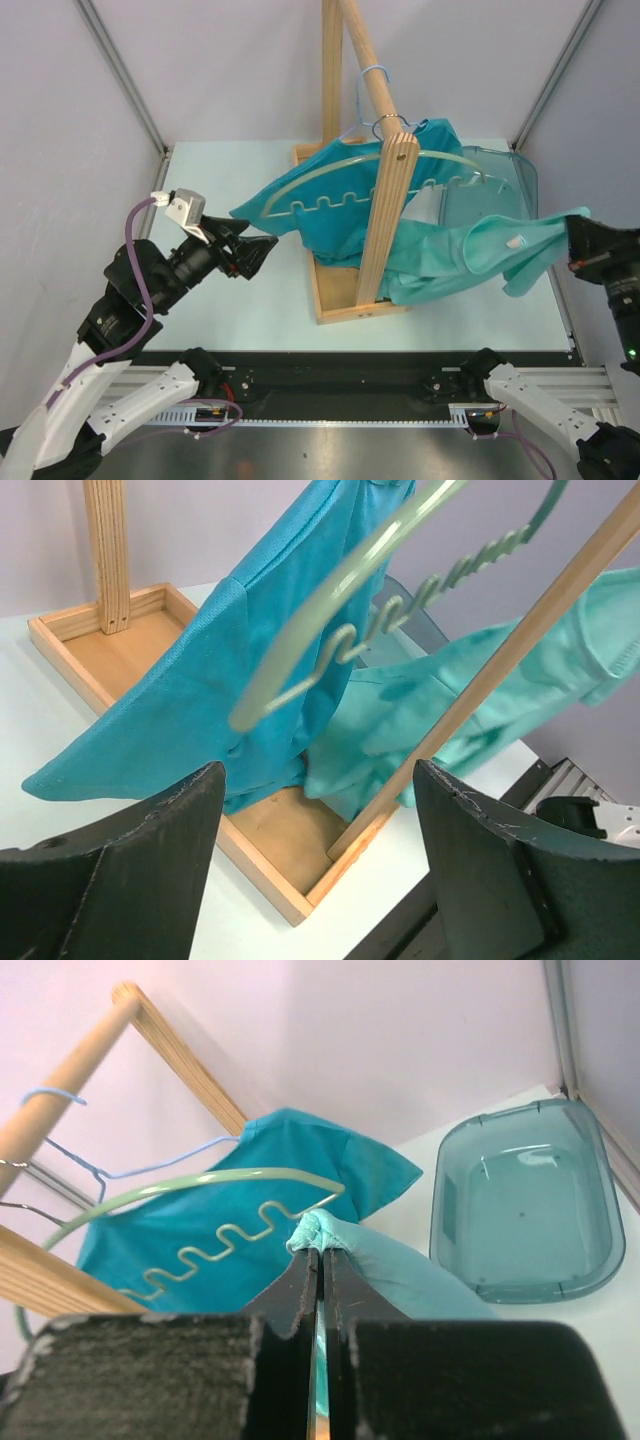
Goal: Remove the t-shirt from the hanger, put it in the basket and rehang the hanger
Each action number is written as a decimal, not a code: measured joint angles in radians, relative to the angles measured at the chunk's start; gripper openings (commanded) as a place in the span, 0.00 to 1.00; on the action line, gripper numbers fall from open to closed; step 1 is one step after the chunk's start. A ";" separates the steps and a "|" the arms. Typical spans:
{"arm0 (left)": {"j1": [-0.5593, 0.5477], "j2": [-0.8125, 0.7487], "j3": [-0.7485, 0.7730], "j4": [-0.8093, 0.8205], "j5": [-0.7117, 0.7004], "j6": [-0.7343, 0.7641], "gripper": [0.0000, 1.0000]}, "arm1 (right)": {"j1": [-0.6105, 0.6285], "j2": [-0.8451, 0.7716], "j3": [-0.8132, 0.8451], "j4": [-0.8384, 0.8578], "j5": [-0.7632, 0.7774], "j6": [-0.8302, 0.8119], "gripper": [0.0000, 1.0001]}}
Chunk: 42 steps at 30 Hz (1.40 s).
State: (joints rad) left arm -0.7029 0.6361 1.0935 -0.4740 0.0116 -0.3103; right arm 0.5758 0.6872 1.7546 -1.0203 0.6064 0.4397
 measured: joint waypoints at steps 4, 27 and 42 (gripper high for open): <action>0.000 0.000 0.000 0.002 -0.002 0.000 0.80 | 0.050 -0.048 -0.003 -0.004 0.065 0.008 0.00; 0.000 -0.043 -0.035 -0.012 -0.001 -0.004 0.81 | -0.020 0.186 -1.101 0.342 -0.276 0.407 0.87; 0.000 -0.063 -0.085 -0.015 0.002 -0.016 0.82 | 0.183 0.380 -1.196 0.517 -0.281 0.502 0.99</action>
State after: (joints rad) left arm -0.7029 0.5735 1.0080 -0.4889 0.0139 -0.3264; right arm 0.7589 1.0668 0.5587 -0.5037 0.3256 0.9413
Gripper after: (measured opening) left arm 0.812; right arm 0.994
